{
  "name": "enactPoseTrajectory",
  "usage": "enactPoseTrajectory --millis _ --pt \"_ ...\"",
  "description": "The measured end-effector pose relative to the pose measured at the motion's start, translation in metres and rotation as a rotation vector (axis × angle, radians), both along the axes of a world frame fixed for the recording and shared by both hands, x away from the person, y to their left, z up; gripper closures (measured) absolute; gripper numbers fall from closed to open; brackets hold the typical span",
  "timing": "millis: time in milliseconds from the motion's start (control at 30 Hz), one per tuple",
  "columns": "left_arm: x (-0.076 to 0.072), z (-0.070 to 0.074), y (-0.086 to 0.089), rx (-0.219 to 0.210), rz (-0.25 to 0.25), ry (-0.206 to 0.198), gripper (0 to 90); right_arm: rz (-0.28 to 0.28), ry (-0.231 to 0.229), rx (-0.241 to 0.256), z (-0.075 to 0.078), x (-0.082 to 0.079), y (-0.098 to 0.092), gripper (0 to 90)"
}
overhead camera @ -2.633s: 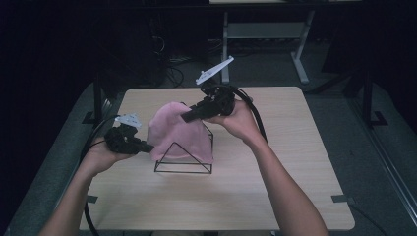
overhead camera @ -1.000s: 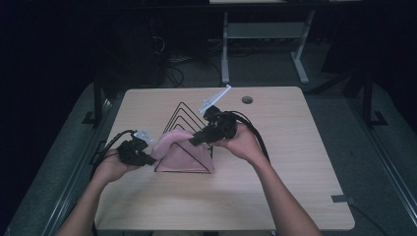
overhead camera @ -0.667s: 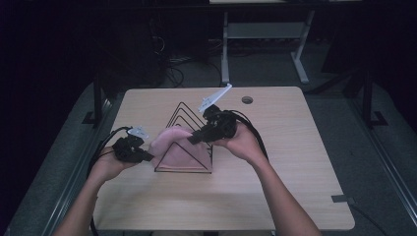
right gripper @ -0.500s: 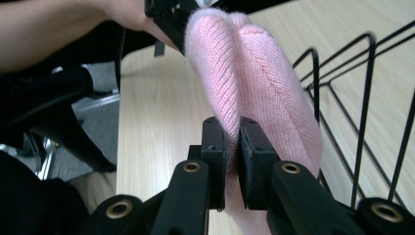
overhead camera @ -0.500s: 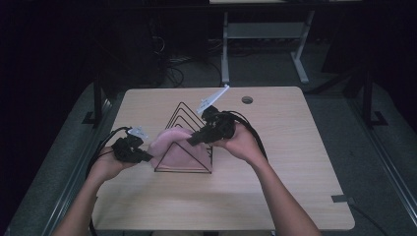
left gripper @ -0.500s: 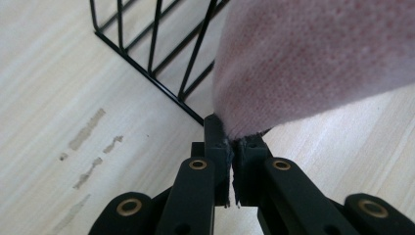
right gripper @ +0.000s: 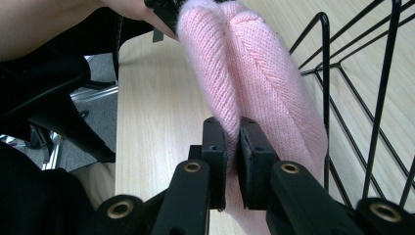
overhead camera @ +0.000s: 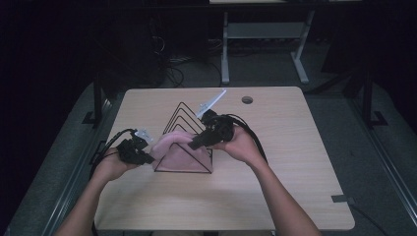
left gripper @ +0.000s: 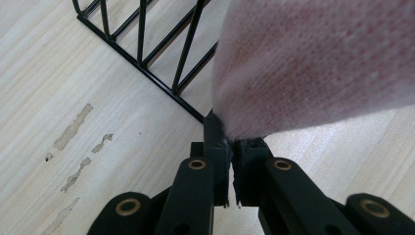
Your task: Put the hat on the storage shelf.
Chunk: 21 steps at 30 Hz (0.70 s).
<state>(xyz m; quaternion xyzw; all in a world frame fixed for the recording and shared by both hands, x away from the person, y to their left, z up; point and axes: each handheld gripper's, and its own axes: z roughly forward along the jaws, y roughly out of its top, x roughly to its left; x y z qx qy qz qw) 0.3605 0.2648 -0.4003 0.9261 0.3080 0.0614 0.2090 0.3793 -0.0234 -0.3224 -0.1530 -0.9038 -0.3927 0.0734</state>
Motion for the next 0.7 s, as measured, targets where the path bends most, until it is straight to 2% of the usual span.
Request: enactPoseTrajectory --millis 100,167,200,433,467,500,533,600,700 --pt "-0.002 0.002 0.0 -0.005 -0.004 0.003 84.7 -0.004 0.003 0.01 0.0 -0.001 -0.002 77.4" --pt "-0.003 0.005 0.0 0.0 -0.019 0.0 83.6 0.012 -0.013 0.038 0.001 0.0 -0.005 72.7" --pt "-0.003 0.007 0.0 -0.003 -0.021 -0.004 82.4 0.008 0.003 0.049 0.002 -0.001 -0.007 68.7" --pt "-0.007 0.017 0.001 -0.026 -0.029 -0.011 76.1 -0.013 -0.013 0.068 0.005 0.0 -0.022 59.6" --pt "-0.007 0.018 0.001 -0.032 -0.027 -0.013 75.8 -0.029 0.011 0.073 0.005 -0.002 -0.024 58.0" --pt "-0.008 0.018 0.001 -0.037 -0.025 -0.014 74.8 -0.03 0.006 0.09 0.005 -0.002 -0.027 56.3" --pt "-0.008 0.019 0.002 -0.039 -0.025 -0.019 73.9 -0.04 0.016 0.089 0.005 -0.003 -0.028 55.2" --pt "-0.009 0.021 0.002 -0.048 -0.016 -0.017 71.6 -0.048 -0.002 0.085 0.004 -0.005 -0.033 53.3" --pt "-0.01 0.022 0.004 -0.066 -0.004 -0.016 68.0 -0.077 0.004 0.083 0.002 -0.006 -0.044 49.9"
